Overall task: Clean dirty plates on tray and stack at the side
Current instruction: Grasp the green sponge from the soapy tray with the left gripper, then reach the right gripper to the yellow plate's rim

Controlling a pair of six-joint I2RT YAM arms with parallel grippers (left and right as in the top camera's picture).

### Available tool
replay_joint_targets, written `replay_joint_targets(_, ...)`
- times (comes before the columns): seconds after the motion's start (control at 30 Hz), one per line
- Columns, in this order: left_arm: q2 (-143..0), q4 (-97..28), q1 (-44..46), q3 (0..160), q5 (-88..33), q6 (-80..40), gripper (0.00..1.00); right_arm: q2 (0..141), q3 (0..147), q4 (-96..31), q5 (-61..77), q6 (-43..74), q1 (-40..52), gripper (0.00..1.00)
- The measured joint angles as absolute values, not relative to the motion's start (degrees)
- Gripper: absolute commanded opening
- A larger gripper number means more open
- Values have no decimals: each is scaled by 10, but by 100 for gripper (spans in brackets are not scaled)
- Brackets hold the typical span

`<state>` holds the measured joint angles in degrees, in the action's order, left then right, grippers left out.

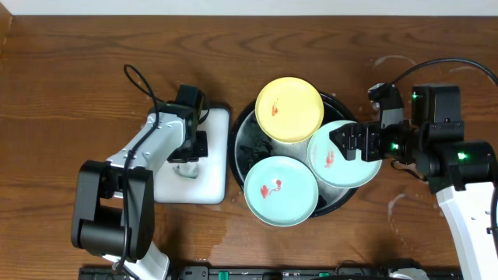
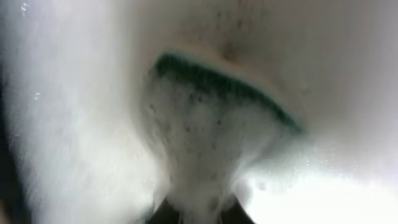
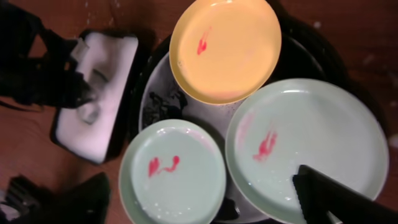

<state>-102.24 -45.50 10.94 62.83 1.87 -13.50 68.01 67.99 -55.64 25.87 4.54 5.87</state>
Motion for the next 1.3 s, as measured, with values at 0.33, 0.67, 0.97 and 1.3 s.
replay_joint_targets(0.33,-1009,-587,110,778,17,-135,8,775,705,-489,196,57,63,61)
replay_joint_targets(0.67,-989,-598,127,854,-17,-135,8,1001,749,-350,178,61,64,56)
replay_joint_targets(0.97,-989,-562,131,855,-66,-135,7,1155,749,-231,168,49,91,35)
replay_joint_targets(1.3,-989,-506,178,855,-78,-135,7,1173,753,-262,159,49,124,1)
